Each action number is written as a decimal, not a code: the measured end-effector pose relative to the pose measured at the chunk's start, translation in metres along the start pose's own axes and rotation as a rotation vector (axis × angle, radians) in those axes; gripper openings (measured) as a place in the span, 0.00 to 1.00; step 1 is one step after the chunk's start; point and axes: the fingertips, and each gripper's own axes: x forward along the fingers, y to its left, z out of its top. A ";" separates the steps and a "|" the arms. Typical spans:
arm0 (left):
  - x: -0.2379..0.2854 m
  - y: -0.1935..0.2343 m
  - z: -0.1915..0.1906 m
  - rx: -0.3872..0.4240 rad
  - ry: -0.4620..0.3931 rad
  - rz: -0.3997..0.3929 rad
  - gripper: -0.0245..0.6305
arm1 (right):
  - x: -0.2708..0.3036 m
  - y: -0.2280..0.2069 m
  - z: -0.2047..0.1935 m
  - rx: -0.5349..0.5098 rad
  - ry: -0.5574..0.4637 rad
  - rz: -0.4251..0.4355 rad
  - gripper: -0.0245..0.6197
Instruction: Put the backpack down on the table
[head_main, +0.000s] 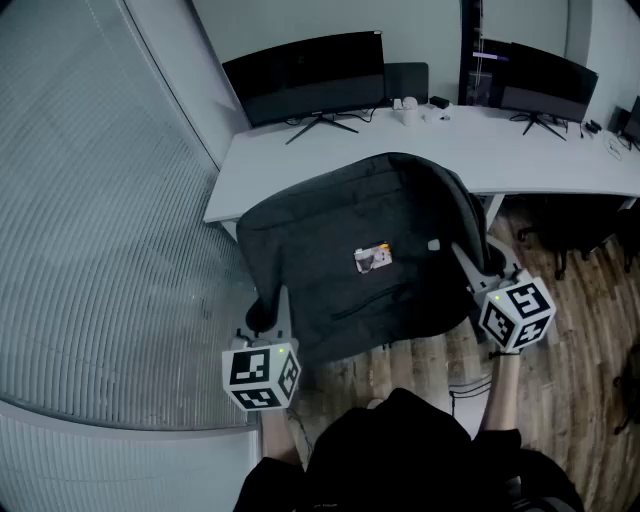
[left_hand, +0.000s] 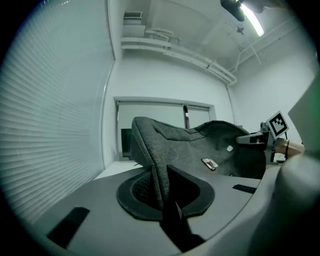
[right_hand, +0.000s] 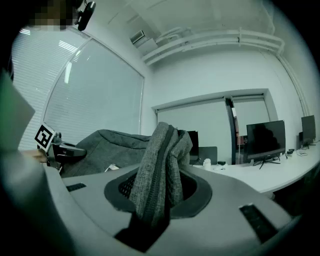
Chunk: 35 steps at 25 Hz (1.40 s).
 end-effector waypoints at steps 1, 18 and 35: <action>0.000 0.000 0.000 -0.001 0.001 0.000 0.11 | 0.000 0.000 0.001 0.000 0.000 0.000 0.21; 0.009 -0.004 -0.006 0.000 0.017 0.000 0.11 | 0.003 -0.009 -0.010 0.020 0.017 -0.001 0.22; 0.092 0.026 -0.018 -0.052 0.087 0.021 0.11 | 0.090 -0.047 -0.032 0.091 0.095 0.018 0.22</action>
